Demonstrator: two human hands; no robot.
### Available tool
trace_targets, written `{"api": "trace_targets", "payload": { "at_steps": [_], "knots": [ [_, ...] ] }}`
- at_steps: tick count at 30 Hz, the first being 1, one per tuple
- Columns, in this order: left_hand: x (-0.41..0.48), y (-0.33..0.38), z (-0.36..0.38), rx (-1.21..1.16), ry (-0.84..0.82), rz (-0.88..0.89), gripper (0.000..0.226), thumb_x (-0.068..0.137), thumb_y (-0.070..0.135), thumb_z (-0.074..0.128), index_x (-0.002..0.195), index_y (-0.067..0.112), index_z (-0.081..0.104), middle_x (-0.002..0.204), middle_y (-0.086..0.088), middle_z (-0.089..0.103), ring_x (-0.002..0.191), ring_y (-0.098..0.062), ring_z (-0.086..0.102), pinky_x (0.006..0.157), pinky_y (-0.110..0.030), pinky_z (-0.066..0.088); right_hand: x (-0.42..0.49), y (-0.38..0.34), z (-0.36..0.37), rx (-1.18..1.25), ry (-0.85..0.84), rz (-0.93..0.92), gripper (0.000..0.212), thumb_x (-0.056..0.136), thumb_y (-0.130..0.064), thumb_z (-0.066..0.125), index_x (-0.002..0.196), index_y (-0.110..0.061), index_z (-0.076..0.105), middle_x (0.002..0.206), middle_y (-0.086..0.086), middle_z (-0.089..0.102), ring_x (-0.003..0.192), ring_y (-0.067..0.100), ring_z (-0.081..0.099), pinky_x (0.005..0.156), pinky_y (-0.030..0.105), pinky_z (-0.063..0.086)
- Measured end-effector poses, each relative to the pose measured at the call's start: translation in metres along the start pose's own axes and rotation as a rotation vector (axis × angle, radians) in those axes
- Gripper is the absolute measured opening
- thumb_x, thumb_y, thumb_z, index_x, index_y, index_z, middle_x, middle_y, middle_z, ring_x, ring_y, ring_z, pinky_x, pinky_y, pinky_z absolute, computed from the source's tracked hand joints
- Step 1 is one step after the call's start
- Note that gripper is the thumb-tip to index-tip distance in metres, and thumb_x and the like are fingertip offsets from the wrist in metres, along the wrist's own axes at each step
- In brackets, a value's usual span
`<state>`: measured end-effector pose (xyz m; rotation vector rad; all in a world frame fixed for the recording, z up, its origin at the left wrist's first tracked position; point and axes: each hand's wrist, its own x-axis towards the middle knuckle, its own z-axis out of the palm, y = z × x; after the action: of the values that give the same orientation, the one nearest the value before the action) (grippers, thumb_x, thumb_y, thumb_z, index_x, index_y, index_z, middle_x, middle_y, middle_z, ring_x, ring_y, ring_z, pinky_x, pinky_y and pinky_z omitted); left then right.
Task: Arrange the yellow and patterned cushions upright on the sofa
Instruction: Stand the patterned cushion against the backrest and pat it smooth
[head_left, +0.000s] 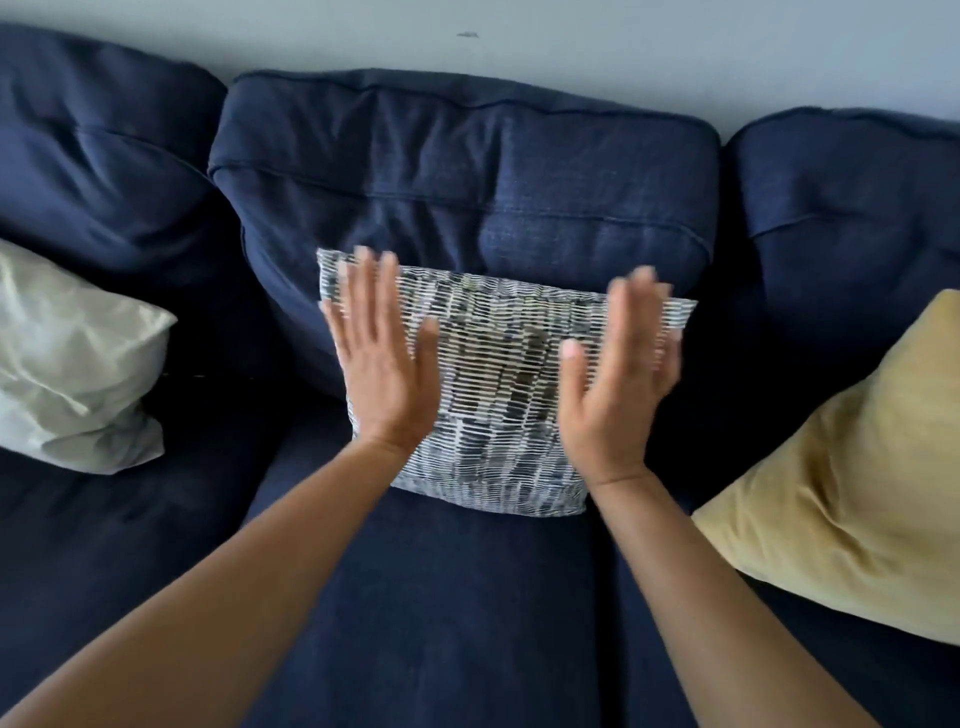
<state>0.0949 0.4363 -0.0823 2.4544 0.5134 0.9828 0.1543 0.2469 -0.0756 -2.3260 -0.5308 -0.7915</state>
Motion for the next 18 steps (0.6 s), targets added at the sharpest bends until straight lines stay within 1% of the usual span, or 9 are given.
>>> {"api": "trace_targets", "payload": {
  "at_steps": [3, 4, 6, 9, 12, 13, 15, 17, 18],
  "knots": [
    [-0.027, -0.007, 0.019, 0.159, -0.249, 0.311, 0.059, 0.105, 0.031, 0.034, 0.157, 0.004, 0.024, 0.165, -0.014, 0.016, 0.154, -0.037, 0.013, 0.123, -0.059, 0.006, -0.021, -0.003, 0.024, -0.171, -0.338, -0.337, 0.064, 0.106, -0.036, 0.040, 0.159, -0.010, 0.015, 0.167, 0.008, 0.008, 0.155, 0.023, 0.007, 0.124, 0.049, 0.000],
    [-0.031, -0.016, 0.023, 0.226, -0.327, 0.342, 0.060, 0.105, 0.034, 0.032, 0.157, 0.005, 0.023, 0.166, -0.014, 0.017, 0.154, -0.036, 0.013, 0.123, -0.059, 0.008, -0.024, 0.005, 0.032, -0.237, -0.411, -0.390, 0.066, 0.106, -0.039, 0.039, 0.160, -0.011, 0.013, 0.168, 0.007, 0.007, 0.155, 0.022, 0.004, 0.124, 0.048, -0.003],
    [-0.027, -0.041, 0.028, 0.368, -0.442, 0.316, 0.063, 0.106, 0.041, 0.026, 0.159, 0.008, 0.017, 0.167, -0.011, 0.014, 0.155, -0.032, 0.009, 0.124, -0.056, 0.004, -0.019, 0.031, 0.042, -0.330, -0.481, -0.362, 0.069, 0.105, -0.046, 0.033, 0.160, -0.014, 0.008, 0.169, 0.005, 0.005, 0.155, 0.022, 0.001, 0.123, 0.047, -0.009],
    [-0.011, -0.078, 0.026, 0.549, -0.478, 0.128, 0.066, 0.106, 0.048, 0.013, 0.160, 0.013, 0.000, 0.169, -0.006, -0.002, 0.155, -0.026, -0.007, 0.123, -0.054, -0.004, 0.000, 0.075, 0.041, -0.410, -0.444, -0.136, 0.071, 0.104, -0.053, 0.024, 0.160, -0.015, 0.003, 0.169, 0.005, 0.003, 0.155, 0.022, -0.001, 0.121, 0.048, -0.011],
    [-0.012, -0.077, 0.022, 0.485, -0.363, 0.039, 0.065, 0.107, 0.043, 0.019, 0.160, 0.008, 0.002, 0.168, -0.011, -0.004, 0.155, -0.031, -0.006, 0.123, -0.057, -0.005, 0.003, 0.087, 0.032, -0.462, -0.322, -0.016, 0.070, 0.105, -0.053, 0.019, 0.160, -0.011, 0.005, 0.169, 0.010, 0.006, 0.155, 0.024, 0.002, 0.122, 0.050, -0.008],
    [-0.018, -0.066, 0.022, 0.416, -0.321, 0.083, 0.066, 0.107, 0.042, 0.022, 0.160, 0.007, 0.006, 0.167, -0.011, -0.002, 0.155, -0.033, -0.003, 0.123, -0.056, -0.006, -0.001, 0.079, 0.031, -0.443, -0.280, -0.018, 0.070, 0.106, -0.052, 0.020, 0.160, -0.010, 0.007, 0.168, 0.010, 0.007, 0.155, 0.025, 0.003, 0.122, 0.050, -0.008],
    [-0.036, -0.040, 0.029, 0.308, -0.280, 0.255, 0.064, 0.107, 0.040, 0.025, 0.159, 0.006, 0.013, 0.167, -0.010, 0.003, 0.155, -0.034, 0.001, 0.124, -0.055, -0.004, -0.013, 0.054, 0.037, -0.362, -0.264, -0.132, 0.069, 0.106, -0.050, 0.023, 0.159, -0.009, 0.009, 0.168, 0.009, 0.005, 0.155, 0.025, 0.003, 0.123, 0.050, -0.008],
    [-0.050, -0.023, 0.041, 0.270, -0.314, 0.359, 0.061, 0.107, 0.038, 0.028, 0.159, 0.007, 0.018, 0.167, -0.009, 0.008, 0.155, -0.032, 0.004, 0.124, -0.055, 0.000, -0.029, 0.032, 0.048, -0.315, -0.339, -0.288, 0.066, 0.106, -0.045, 0.026, 0.160, -0.011, 0.010, 0.169, 0.006, 0.004, 0.155, 0.023, 0.003, 0.122, 0.050, -0.008],
    [-0.052, -0.021, 0.046, 0.274, -0.340, 0.349, 0.061, 0.107, 0.036, 0.030, 0.159, 0.007, 0.018, 0.167, -0.009, 0.009, 0.155, -0.030, 0.005, 0.124, -0.053, 0.000, -0.034, 0.029, 0.053, -0.317, -0.368, -0.319, 0.064, 0.106, -0.043, 0.027, 0.160, -0.012, 0.010, 0.169, 0.005, 0.005, 0.155, 0.021, 0.003, 0.122, 0.049, -0.008]
  ]
}}
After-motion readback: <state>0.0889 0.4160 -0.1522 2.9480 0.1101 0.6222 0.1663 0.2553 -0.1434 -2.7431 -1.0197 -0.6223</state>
